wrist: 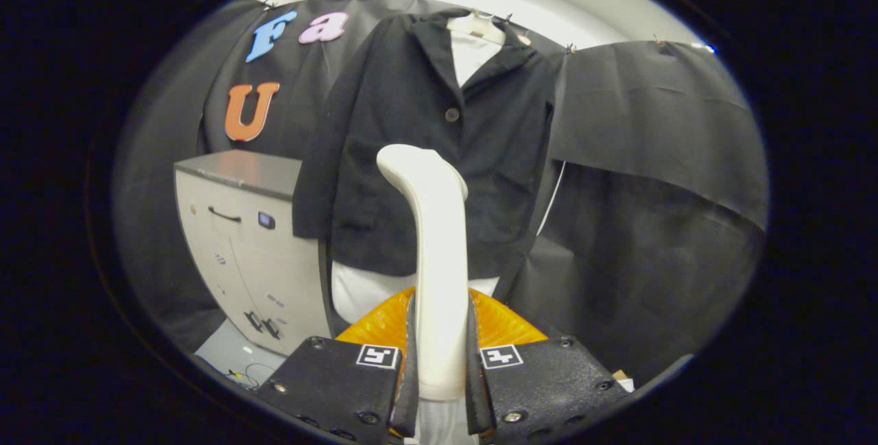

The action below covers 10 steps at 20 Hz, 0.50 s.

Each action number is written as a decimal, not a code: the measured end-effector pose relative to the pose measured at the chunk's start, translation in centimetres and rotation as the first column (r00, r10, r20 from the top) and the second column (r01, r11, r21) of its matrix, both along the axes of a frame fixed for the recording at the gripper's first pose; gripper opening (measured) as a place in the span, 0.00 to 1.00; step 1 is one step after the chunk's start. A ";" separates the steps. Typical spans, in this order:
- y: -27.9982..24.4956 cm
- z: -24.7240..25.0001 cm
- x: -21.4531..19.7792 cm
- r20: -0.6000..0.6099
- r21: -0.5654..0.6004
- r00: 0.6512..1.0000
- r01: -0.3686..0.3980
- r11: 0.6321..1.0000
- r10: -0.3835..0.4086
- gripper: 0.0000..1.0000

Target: Iron the clothes twice with a garment steamer, once on the left side and once on the right side.

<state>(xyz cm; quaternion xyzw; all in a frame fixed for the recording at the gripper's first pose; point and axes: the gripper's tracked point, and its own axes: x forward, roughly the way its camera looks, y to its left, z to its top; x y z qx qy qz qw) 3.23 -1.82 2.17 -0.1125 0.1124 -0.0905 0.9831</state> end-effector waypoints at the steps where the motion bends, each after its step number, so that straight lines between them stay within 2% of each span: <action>1: -0.5 1.5 0.6 0.024 0.011 1.000 -0.012 1.000 0.011 0.30; 10: -6.3 11.0 6.2 0.236 0.079 0.968 -0.105 0.991 0.084 0.30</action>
